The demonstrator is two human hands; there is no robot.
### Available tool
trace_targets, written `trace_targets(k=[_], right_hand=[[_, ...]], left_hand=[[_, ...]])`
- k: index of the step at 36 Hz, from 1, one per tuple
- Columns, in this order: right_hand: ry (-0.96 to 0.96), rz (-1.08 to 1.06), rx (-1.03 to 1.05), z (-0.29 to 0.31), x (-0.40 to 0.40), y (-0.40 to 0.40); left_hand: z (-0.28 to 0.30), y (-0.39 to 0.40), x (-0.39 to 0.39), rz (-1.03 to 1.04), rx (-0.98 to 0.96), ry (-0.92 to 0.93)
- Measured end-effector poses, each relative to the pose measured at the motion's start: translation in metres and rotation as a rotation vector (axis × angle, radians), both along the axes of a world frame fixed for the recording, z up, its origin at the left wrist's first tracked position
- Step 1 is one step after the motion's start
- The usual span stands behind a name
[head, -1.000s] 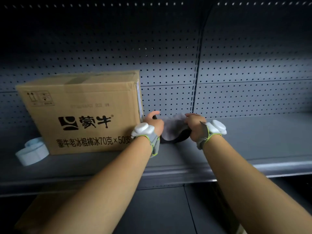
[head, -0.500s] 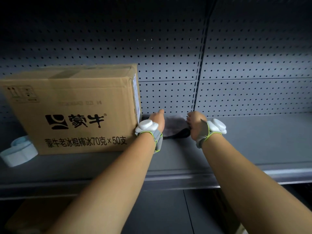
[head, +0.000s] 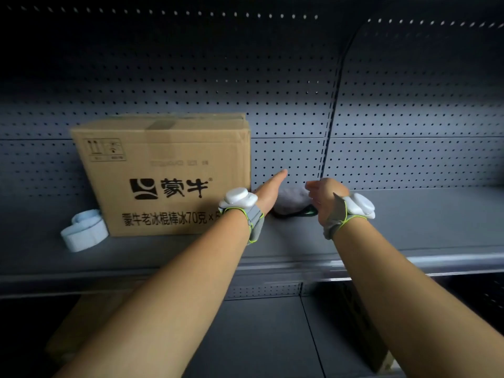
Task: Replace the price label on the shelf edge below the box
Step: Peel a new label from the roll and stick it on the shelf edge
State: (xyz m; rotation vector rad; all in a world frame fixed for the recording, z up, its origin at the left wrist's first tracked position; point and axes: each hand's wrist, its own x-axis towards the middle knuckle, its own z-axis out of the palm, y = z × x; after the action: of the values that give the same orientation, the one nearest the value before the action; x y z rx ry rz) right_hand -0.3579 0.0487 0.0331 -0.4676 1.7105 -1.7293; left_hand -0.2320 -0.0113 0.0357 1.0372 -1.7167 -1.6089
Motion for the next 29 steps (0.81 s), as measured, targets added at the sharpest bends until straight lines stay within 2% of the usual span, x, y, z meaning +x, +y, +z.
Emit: trace_targets(k=[2,6,9,12,17,22,25,27,29], right_hand=[[0.018,-0.025,-0.036,0.000,0.017,0.006],[-0.023,-0.014,-0.150,0.004,0.064,0.015],[-0.057,-0.014,-0.157,0.008,0.099,0.016],[-0.062,0.092,-0.138,0.010,0.141,0.009],[-0.007,0.337,-0.078,0.010,0.221,-0.012],[0.149,0.440,-0.084,-0.002,0.291,-0.034],[0.311,0.488,-0.083,-0.010,0.317,-0.046],[0.494,0.540,-0.054,-0.016,0.333,-0.056],[0.681,0.592,-0.042,-0.021,0.344,-0.066]], left_hand=[[0.003,0.007,0.016,-0.088,0.010,0.043],[0.010,0.017,0.061,-0.241,0.088,0.007],[0.012,0.018,0.105,-0.247,0.102,0.047],[0.013,0.013,0.154,-0.203,0.072,0.090],[0.011,-0.002,0.238,0.102,-0.028,0.107],[0.005,-0.034,0.313,0.440,-0.088,0.169],[-0.006,-0.051,0.348,0.597,-0.320,0.026],[-0.013,-0.059,0.368,0.569,-0.452,-0.145],[-0.019,-0.067,0.381,0.476,-0.495,-0.344]])
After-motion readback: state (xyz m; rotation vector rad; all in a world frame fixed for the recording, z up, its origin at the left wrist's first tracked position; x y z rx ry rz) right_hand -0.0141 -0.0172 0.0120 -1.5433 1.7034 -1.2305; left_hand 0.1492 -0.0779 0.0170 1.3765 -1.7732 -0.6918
